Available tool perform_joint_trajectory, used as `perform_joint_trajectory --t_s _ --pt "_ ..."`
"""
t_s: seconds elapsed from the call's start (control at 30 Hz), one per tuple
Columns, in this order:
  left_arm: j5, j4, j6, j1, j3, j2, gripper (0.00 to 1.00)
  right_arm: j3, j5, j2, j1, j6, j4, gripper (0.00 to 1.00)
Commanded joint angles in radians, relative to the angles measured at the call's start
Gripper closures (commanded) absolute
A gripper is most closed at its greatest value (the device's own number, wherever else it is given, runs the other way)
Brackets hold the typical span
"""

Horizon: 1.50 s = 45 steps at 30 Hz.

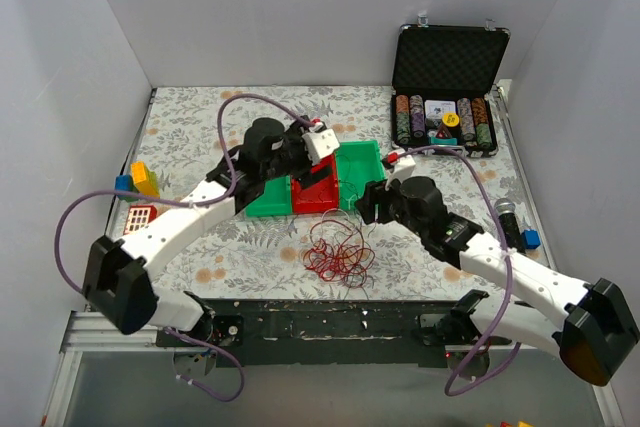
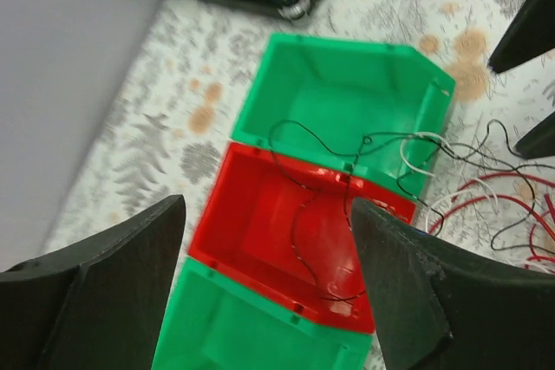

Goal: Untangle the cables

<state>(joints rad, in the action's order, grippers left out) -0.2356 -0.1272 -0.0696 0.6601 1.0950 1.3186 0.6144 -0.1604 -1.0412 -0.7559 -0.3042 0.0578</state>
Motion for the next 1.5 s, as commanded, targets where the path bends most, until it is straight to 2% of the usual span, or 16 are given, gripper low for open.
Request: perform_joint_trajectory --t_s 0.0,0.2,0.33,0.5,0.63,0.93,1.03,1.2,1.33,1.47 --pt "-0.161 -0.103 -0.033 -0.076 0.121 0.140 0.19 -0.054 -0.044 0.110 -0.003 -0.027 0.070 0.34" --pt "-0.329 -0.232 -0.039 -0.122 0.258 0.352 0.13 -0.136 -0.056 0.237 -0.003 -0.070 0.071 0.39" --pt "-0.442 -0.377 0.098 -0.123 0.331 0.450 0.13 -0.142 -0.065 0.263 -0.003 -0.075 0.051 0.41" --pt "-0.479 -0.555 0.231 -0.125 0.430 0.571 0.19 -0.143 -0.079 0.282 -0.002 -0.078 0.040 0.42" --pt "-0.430 -0.467 0.176 -0.134 0.425 0.605 0.28 -0.142 -0.079 0.285 -0.002 -0.079 0.040 0.44" --pt "-0.452 -0.440 0.226 -0.139 0.396 0.636 0.31 -0.145 -0.084 0.283 0.000 -0.082 0.037 0.47" --pt "-0.418 -0.385 0.217 -0.140 0.384 0.657 0.42 -0.142 -0.080 0.274 0.001 -0.084 0.042 0.50" --pt "-0.438 -0.358 0.189 -0.140 0.394 0.666 0.77 -0.143 -0.076 0.270 0.001 -0.092 0.045 0.53" --pt "-0.450 -0.361 0.174 -0.140 0.388 0.639 0.99 -0.146 -0.079 0.267 0.001 -0.090 0.045 0.59" --pt "-0.442 -0.361 0.145 -0.140 0.375 0.585 1.00 -0.143 -0.077 0.254 0.001 -0.088 0.053 0.64"
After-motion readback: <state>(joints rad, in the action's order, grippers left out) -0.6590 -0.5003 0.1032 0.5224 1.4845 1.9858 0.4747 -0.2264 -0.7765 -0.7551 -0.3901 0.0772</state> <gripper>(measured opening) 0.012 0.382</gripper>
